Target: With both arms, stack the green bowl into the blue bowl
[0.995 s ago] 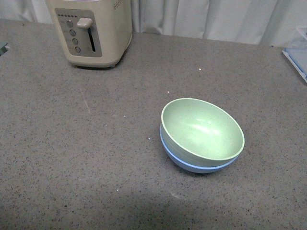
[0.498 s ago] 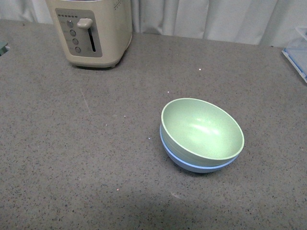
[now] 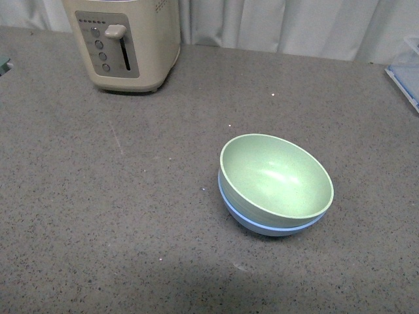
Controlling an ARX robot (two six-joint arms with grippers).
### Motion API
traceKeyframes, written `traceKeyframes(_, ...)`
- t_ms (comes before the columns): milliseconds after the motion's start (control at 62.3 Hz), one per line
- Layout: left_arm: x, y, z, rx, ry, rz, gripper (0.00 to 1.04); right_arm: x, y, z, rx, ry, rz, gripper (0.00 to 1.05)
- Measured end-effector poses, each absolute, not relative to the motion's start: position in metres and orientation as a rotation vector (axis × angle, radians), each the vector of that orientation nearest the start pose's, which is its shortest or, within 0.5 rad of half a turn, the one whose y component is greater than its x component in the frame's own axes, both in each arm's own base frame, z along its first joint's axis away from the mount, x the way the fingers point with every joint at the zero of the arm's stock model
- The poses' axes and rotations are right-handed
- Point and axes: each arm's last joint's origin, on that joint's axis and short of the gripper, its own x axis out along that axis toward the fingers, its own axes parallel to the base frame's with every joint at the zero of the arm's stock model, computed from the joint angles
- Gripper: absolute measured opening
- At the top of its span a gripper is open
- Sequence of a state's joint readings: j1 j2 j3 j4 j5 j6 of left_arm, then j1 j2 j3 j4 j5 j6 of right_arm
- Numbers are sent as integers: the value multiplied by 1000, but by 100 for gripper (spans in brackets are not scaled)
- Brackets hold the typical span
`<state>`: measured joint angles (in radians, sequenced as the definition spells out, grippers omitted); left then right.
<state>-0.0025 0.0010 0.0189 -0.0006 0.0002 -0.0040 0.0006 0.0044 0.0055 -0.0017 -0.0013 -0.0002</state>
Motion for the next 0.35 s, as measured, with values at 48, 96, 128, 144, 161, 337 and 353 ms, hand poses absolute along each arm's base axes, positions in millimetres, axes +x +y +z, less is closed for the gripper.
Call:
traceKeyframes(48,97,0,170,-4,-17,-3,98,98,0,165,0,1,2,96)
traceKeyframes(96,97,0,170,-4,-17,-3,98,98,0,165,0,1,2,96)
traceKeyframes(128,97,0,170,-4,-17,-3,98,98,0,165,0,1,2,96)
traceKeyframes(144,97,0,170,-4,-17,-3,98,98,0,165,0,1,2,96)
traceKeyframes(161,97,0,170,-4,-17,-3,98,98,0,165,0,1,2,96)
traceKeyframes(337,97,0,170,-4,-17,-2,98,98,0,165,0,1,2,96)
traceKeyframes(353,97,0,170,-4,-17,-3,98,98,0,165,0,1,2,96)
